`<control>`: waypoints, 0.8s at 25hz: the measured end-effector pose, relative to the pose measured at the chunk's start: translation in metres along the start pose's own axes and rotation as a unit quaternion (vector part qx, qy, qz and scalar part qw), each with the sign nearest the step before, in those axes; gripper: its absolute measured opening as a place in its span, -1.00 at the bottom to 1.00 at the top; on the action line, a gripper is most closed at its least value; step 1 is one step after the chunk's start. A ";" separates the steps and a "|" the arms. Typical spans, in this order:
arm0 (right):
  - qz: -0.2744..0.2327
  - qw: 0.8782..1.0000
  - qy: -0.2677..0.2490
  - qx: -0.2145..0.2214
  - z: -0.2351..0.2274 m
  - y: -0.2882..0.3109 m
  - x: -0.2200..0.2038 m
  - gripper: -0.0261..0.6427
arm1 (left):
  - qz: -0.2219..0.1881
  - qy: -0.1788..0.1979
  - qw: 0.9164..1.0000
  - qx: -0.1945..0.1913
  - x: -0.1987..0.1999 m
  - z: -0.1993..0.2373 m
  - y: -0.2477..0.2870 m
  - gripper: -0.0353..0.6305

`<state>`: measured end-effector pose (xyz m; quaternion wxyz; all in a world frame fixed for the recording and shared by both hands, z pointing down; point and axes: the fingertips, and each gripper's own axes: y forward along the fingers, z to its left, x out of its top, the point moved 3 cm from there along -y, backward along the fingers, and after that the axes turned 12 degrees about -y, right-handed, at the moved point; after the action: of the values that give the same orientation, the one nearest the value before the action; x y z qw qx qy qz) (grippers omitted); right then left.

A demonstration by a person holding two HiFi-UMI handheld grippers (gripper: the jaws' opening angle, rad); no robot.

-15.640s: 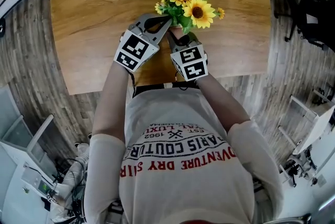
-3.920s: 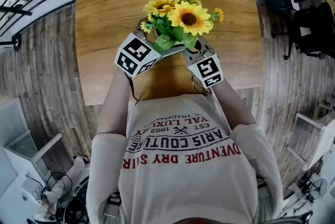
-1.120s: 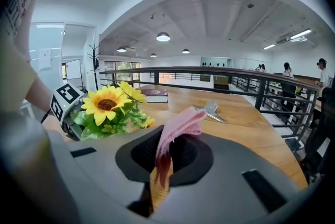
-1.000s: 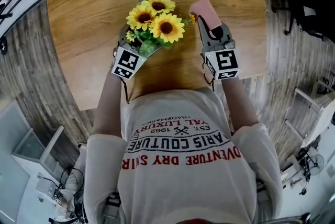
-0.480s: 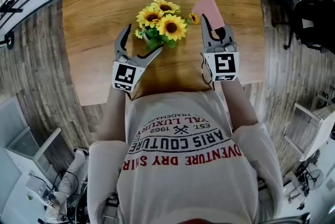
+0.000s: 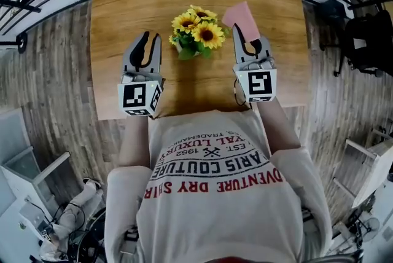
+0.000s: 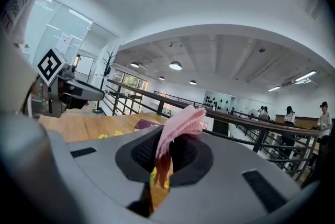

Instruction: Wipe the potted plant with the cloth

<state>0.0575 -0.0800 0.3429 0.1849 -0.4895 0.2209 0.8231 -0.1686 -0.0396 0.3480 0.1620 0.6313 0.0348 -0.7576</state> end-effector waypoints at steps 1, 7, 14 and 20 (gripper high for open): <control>-0.002 1.000 0.001 0.002 0.001 0.000 0.001 -0.81 | -0.002 0.005 1.000 0.007 0.003 0.001 -0.002 -0.63; -0.018 1.000 0.013 0.009 0.011 -0.006 0.012 -0.81 | 0.009 0.058 0.998 0.012 0.014 -0.008 -0.019 -0.84; -0.038 0.999 0.020 0.021 0.015 -0.016 0.022 -0.82 | -0.012 0.049 0.998 -0.026 0.028 -0.020 -0.024 -0.84; -0.027 0.999 0.015 0.035 0.022 -0.019 0.018 -0.82 | -0.007 0.055 0.998 -0.030 0.026 -0.026 -0.024 -0.84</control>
<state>0.0438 -0.0504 0.3324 0.2206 -0.5011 0.2386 0.8021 -0.1549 -0.0155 0.3138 0.1732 0.6664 0.0709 -0.7217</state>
